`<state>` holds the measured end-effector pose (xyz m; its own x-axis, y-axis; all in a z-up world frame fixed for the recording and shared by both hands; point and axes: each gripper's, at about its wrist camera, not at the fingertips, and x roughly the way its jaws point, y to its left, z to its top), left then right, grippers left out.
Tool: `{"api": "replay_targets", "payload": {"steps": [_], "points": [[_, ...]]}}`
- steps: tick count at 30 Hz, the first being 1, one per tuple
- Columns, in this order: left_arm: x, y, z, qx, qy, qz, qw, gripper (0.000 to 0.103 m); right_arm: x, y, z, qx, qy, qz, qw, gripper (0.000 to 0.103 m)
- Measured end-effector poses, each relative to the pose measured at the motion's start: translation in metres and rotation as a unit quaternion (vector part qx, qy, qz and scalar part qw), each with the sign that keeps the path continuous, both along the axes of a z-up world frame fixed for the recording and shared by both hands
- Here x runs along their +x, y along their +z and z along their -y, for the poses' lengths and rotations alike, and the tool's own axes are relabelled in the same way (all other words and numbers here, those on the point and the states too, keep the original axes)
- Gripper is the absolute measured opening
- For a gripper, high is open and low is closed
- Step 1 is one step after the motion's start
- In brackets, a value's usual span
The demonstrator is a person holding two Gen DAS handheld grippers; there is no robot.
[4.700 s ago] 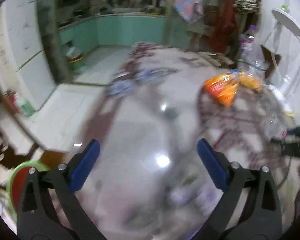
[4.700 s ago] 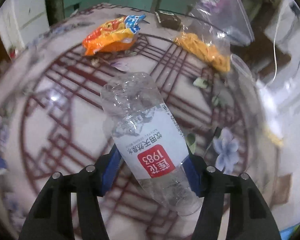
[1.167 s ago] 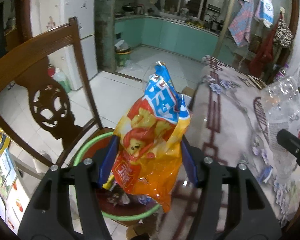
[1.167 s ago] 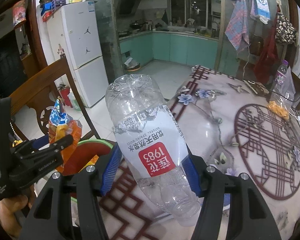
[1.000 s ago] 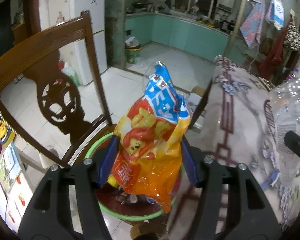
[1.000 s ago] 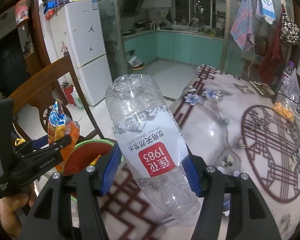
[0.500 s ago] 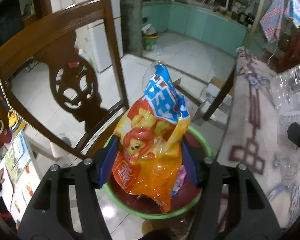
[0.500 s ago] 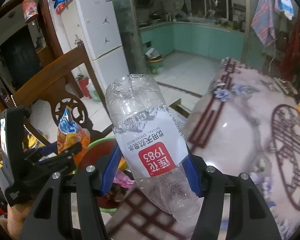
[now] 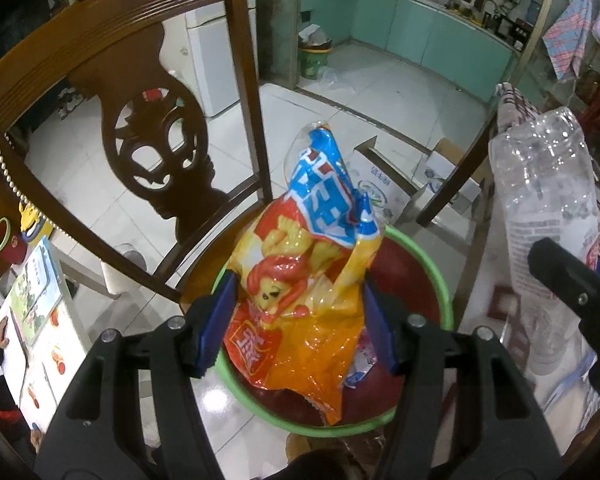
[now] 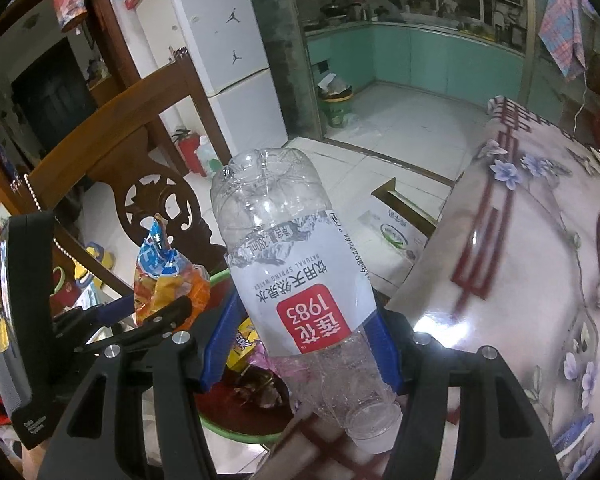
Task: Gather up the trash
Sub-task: 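Open both grippers to drop the chip bag and water bottle into the bucket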
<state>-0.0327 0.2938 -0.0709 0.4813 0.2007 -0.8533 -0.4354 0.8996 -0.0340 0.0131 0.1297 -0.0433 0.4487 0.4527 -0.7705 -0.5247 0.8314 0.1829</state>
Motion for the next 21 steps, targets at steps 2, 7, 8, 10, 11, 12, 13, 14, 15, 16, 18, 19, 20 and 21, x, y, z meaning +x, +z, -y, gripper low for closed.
{"api": "replay_targets", "payload": {"steps": [2, 7, 8, 10, 11, 12, 13, 14, 15, 16, 18, 19, 20, 21], "points": [[0.0, 0.0, -0.002, -0.001, 0.005, 0.0, 1.0, 0.057, 0.003, -0.003, -0.004, -0.006, 0.003, -0.001, 1.0, 0.058], [0.003, -0.003, 0.003, 0.0, -0.007, -0.008, 0.9999, 0.057, 0.007, -0.012, -0.009, -0.012, 0.007, -0.009, 1.0, 0.058], [0.003, -0.003, 0.003, 0.001, -0.007, -0.009, 0.9999, 0.057, 0.007, -0.013, -0.009, -0.012, 0.007, -0.01, 1.0, 0.058], [0.005, -0.005, 0.001, 0.001, -0.006, -0.01, 0.9999, 0.057, 0.007, -0.014, -0.01, -0.014, 0.007, -0.01, 1.0, 0.058], [0.005, -0.005, 0.001, 0.001, -0.005, -0.011, 0.9999, 0.057, 0.008, -0.014, -0.011, -0.014, 0.007, -0.01, 1.0, 0.058], [0.005, -0.006, 0.0, 0.003, -0.004, -0.012, 0.9999, 0.06, 0.008, -0.014, -0.011, -0.015, 0.007, -0.01, 1.0, 0.06], [0.006, -0.006, 0.0, 0.005, -0.003, -0.014, 0.9999, 0.061, 0.008, -0.014, -0.011, -0.015, 0.005, -0.009, 1.0, 0.06], [0.006, -0.007, 0.0, 0.008, -0.002, -0.015, 0.9998, 0.064, 0.008, -0.014, -0.011, -0.015, 0.005, -0.009, 1.0, 0.06], [0.006, -0.007, 0.0, 0.01, -0.001, -0.016, 0.9998, 0.067, 0.009, -0.014, -0.011, -0.016, 0.006, -0.01, 1.0, 0.06], [0.007, -0.007, 0.0, 0.012, 0.0, -0.017, 0.9998, 0.068, 0.009, -0.014, -0.011, -0.017, 0.006, -0.011, 1.0, 0.06], [0.008, -0.007, 0.0, 0.017, 0.002, -0.016, 0.9997, 0.077, 0.009, -0.013, -0.009, -0.021, 0.003, -0.007, 1.0, 0.06], [0.008, -0.006, 0.001, 0.02, 0.004, -0.015, 0.9997, 0.08, 0.008, -0.012, -0.006, -0.022, 0.0, -0.005, 1.0, 0.065], [0.009, -0.006, 0.001, 0.023, 0.006, -0.015, 0.9996, 0.083, 0.007, -0.011, -0.004, -0.021, -0.004, -0.002, 1.0, 0.068], [0.009, -0.005, 0.003, 0.025, 0.005, -0.014, 0.9996, 0.085, 0.006, -0.008, 0.001, -0.019, -0.008, 0.004, 1.0, 0.07]]}}
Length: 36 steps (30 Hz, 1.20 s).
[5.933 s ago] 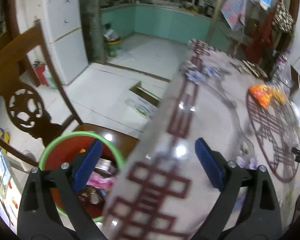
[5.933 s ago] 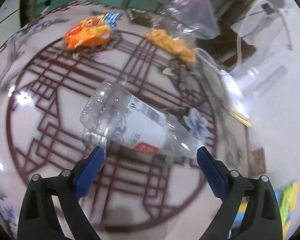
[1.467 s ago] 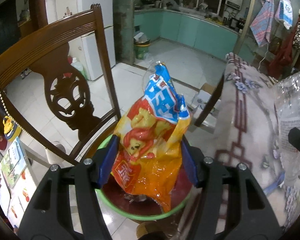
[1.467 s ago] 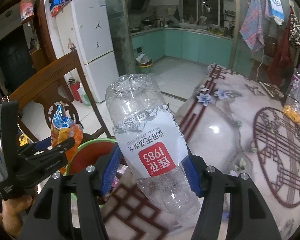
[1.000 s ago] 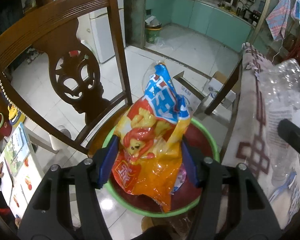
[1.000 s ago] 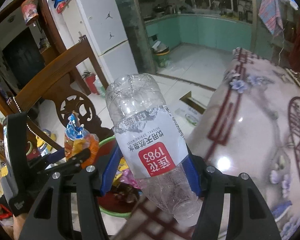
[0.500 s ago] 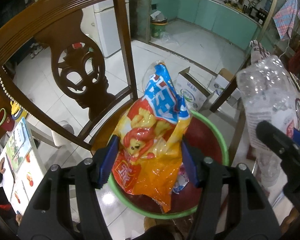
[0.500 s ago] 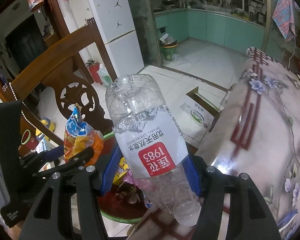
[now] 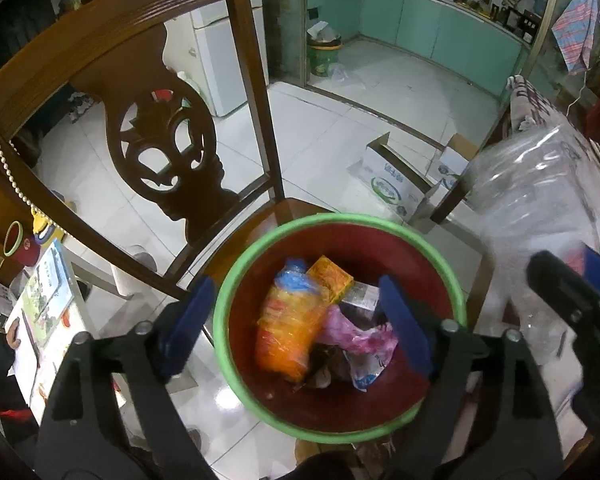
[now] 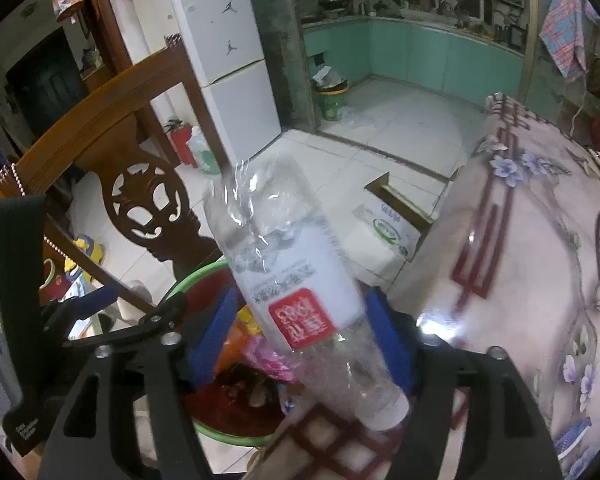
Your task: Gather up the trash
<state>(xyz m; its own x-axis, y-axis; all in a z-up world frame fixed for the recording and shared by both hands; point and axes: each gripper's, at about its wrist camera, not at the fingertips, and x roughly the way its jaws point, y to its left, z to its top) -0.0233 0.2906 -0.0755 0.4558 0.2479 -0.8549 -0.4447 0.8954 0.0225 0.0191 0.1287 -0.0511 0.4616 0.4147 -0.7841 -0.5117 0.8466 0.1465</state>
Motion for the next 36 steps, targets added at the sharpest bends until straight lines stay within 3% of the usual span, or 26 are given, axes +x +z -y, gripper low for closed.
{"api": "replay_targets", "payload": {"steps": [3, 6, 12, 15, 18, 20, 23, 26, 30, 31, 32, 34, 36], "points": [[0.003, 0.005, 0.01, -0.003, -0.008, 0.009, 0.9999, 0.093, -0.003, 0.009, 0.013, -0.001, -0.008, 0.014, 1.0, 0.07], [0.009, 0.013, 0.029, -0.022, -0.025, 0.03, 0.999, 0.098, -0.009, 0.021, 0.033, -0.009, -0.022, 0.034, 0.999, 0.079], [0.027, 0.036, 0.096, -0.022, -0.091, 0.064, 0.9936, 0.098, -0.023, 0.051, 0.097, -0.021, -0.071, 0.076, 0.994, 0.083], [0.03, 0.049, 0.135, -0.034, -0.114, 0.089, 0.9889, 0.098, -0.031, 0.067, 0.136, -0.023, -0.096, 0.106, 0.989, 0.093], [0.029, 0.065, 0.175, -0.061, -0.153, 0.136, 0.9768, 0.098, -0.047, 0.091, 0.195, -0.018, -0.139, 0.159, 0.977, 0.094], [0.028, 0.078, 0.2, -0.055, -0.173, 0.176, 0.9674, 0.098, -0.056, 0.105, 0.227, -0.018, -0.162, 0.188, 0.968, 0.096], [0.019, 0.096, 0.241, -0.036, -0.193, 0.258, 0.9461, 0.098, -0.073, 0.124, 0.275, -0.05, -0.195, 0.243, 0.949, 0.096], [0.014, 0.103, 0.271, -0.02, -0.205, 0.297, 0.9325, 0.098, -0.09, 0.135, 0.317, -0.079, -0.225, 0.291, 0.926, 0.096], [0.014, 0.105, 0.309, -0.025, -0.254, 0.31, 0.9159, 0.098, -0.115, 0.145, 0.369, -0.024, -0.296, 0.36, 0.884, 0.096], [0.013, 0.106, 0.315, -0.029, -0.259, 0.317, 0.9119, 0.098, -0.126, 0.147, 0.383, 0.007, -0.325, 0.394, 0.86, 0.096], [0.012, 0.106, 0.32, -0.025, -0.254, 0.323, 0.9113, 0.098, -0.13, 0.147, 0.388, 0.02, -0.342, 0.413, 0.844, 0.096], [0.004, 0.104, 0.325, 0.004, -0.226, 0.343, 0.9116, 0.098, -0.143, 0.142, 0.401, 0.041, -0.394, 0.463, 0.793, 0.096], [0.002, 0.102, 0.326, 0.026, -0.202, 0.348, 0.915, 0.098, -0.154, 0.132, 0.407, 0.055, -0.431, 0.491, 0.755, 0.097]]}}
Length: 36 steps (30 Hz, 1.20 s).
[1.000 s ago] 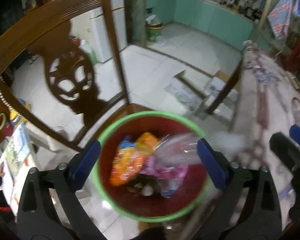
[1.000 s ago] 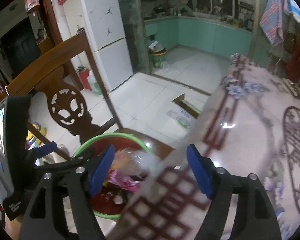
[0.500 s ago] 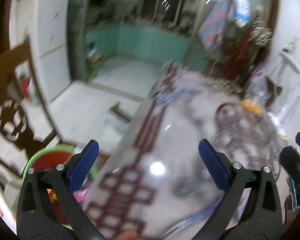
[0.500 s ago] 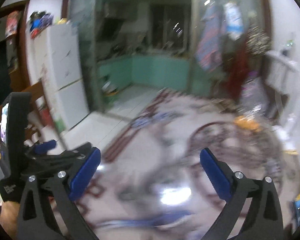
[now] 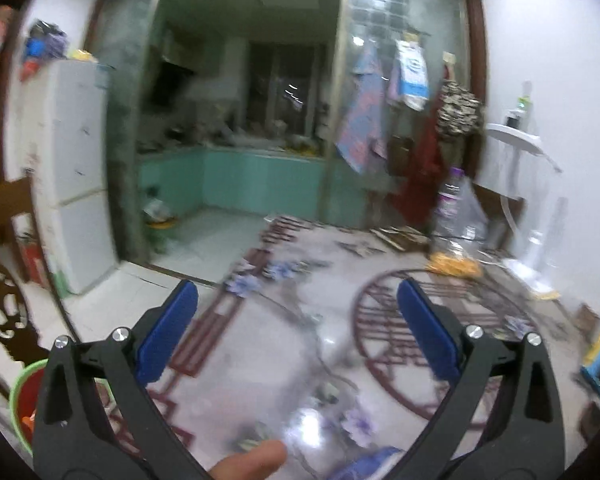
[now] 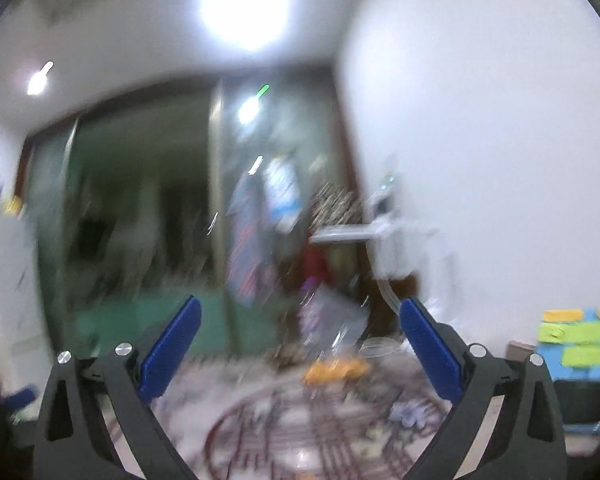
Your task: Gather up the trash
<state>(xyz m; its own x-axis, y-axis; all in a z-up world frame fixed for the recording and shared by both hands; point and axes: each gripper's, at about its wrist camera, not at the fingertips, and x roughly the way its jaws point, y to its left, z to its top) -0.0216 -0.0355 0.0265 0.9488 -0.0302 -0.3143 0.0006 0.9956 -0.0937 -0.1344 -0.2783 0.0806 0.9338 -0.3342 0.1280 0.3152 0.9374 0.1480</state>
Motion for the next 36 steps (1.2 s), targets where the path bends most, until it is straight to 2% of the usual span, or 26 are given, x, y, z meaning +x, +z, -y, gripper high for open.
{"api": "replay_targets", "payload": {"steps": [1, 5, 9, 13, 17, 36], "points": [[0.001, -0.001, -0.001, -0.002, 0.004, -0.007, 1.0, 0.098, 0.0, -0.002, 0.003, 0.01, -0.022, -0.01, 1.0, 0.097], [0.012, -0.005, -0.015, -0.039, 0.004, -0.038, 0.9985, 0.098, 0.027, -0.007, 0.005, 0.013, 0.015, -0.11, 0.994, 0.097], [0.013, -0.006, -0.016, -0.028, 0.015, -0.045, 0.9985, 0.098, 0.051, -0.02, -0.001, 0.021, 0.054, -0.193, 0.98, 0.097], [0.01, -0.006, -0.014, -0.018, 0.005, -0.045, 0.9988, 0.098, 0.058, -0.035, -0.016, 0.028, 0.079, -0.25, 0.965, 0.097], [0.008, -0.006, -0.011, 0.004, 0.002, -0.039, 0.9992, 0.098, 0.061, -0.041, -0.024, 0.025, 0.088, -0.271, 0.958, 0.097], [0.01, -0.013, -0.005, 0.023, -0.003, -0.055, 0.9982, 0.098, 0.063, -0.049, -0.021, 0.031, 0.085, -0.292, 0.952, 0.097]]}}
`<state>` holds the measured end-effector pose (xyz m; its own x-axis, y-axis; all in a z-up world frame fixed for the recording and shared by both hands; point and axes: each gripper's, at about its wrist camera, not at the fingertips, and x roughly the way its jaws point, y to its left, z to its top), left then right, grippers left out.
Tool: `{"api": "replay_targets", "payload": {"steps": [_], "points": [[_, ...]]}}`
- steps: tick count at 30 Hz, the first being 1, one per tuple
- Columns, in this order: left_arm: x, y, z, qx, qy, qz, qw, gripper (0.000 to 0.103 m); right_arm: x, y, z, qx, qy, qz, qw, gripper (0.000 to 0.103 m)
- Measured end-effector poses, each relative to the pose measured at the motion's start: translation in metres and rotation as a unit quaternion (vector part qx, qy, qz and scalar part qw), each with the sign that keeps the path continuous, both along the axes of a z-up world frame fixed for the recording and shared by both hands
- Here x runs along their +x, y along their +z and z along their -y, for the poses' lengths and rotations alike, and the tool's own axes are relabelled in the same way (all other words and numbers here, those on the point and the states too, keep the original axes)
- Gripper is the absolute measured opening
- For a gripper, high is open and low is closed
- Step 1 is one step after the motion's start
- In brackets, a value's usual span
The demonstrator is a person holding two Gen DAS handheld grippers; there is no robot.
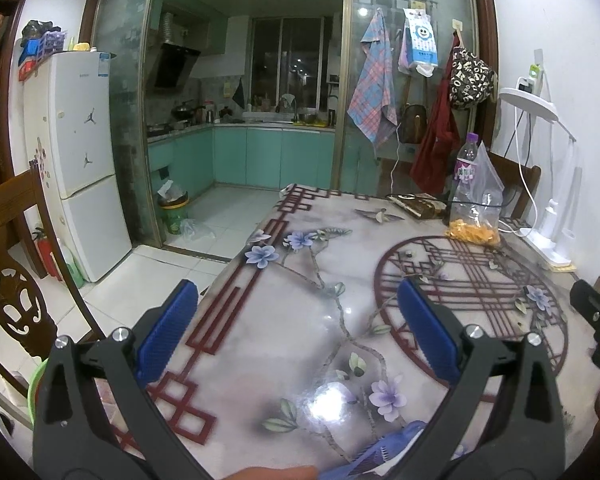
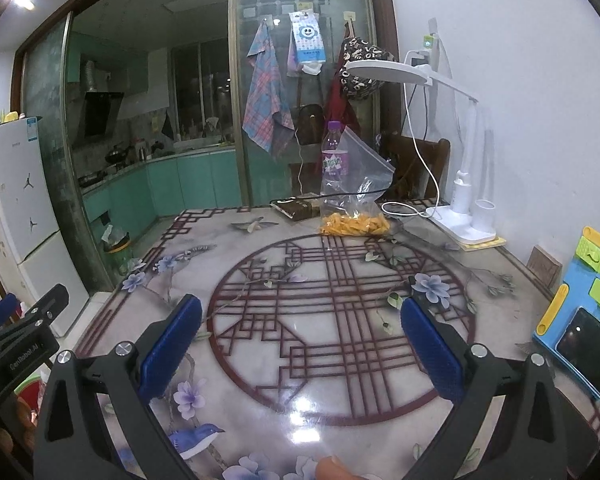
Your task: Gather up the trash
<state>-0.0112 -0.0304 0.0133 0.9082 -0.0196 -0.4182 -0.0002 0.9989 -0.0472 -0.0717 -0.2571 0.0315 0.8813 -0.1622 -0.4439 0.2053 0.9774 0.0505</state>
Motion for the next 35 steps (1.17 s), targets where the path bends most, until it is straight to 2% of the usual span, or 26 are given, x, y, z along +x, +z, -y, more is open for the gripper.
{"api": "replay_targets", "payload": {"steps": [10, 25, 27, 30, 31, 33, 35], "points": [[0.001, -0.004, 0.0, 0.003, -0.006, -0.004, 1.0, 0.098, 0.002, -0.003, 0.001, -0.002, 0.003, -0.007, 1.0, 0.097], [0.002, -0.016, 0.01, 0.016, -0.03, -0.034, 0.9988, 0.098, 0.004, -0.006, 0.016, 0.003, -0.002, -0.023, 1.0, 0.097], [0.004, -0.02, 0.015, 0.029, -0.033, -0.038, 0.9983, 0.098, 0.009, -0.005, 0.026, 0.003, 0.003, -0.035, 0.999, 0.097], [0.016, -0.032, 0.033, 0.054, -0.053, -0.067, 0.9949, 0.098, 0.032, -0.009, 0.057, 0.009, 0.021, -0.085, 0.996, 0.096], [0.023, -0.039, 0.042, 0.063, -0.063, -0.081, 0.9928, 0.098, 0.046, -0.018, 0.076, 0.024, 0.015, -0.115, 0.993, 0.096], [0.035, -0.054, 0.059, 0.082, -0.087, -0.097, 0.9881, 0.098, 0.062, -0.036, 0.102, 0.04, -0.008, -0.142, 0.989, 0.096], [0.053, -0.073, 0.077, 0.109, -0.084, -0.119, 0.9833, 0.098, 0.086, -0.067, 0.138, 0.057, -0.034, -0.184, 0.981, 0.096]]}}
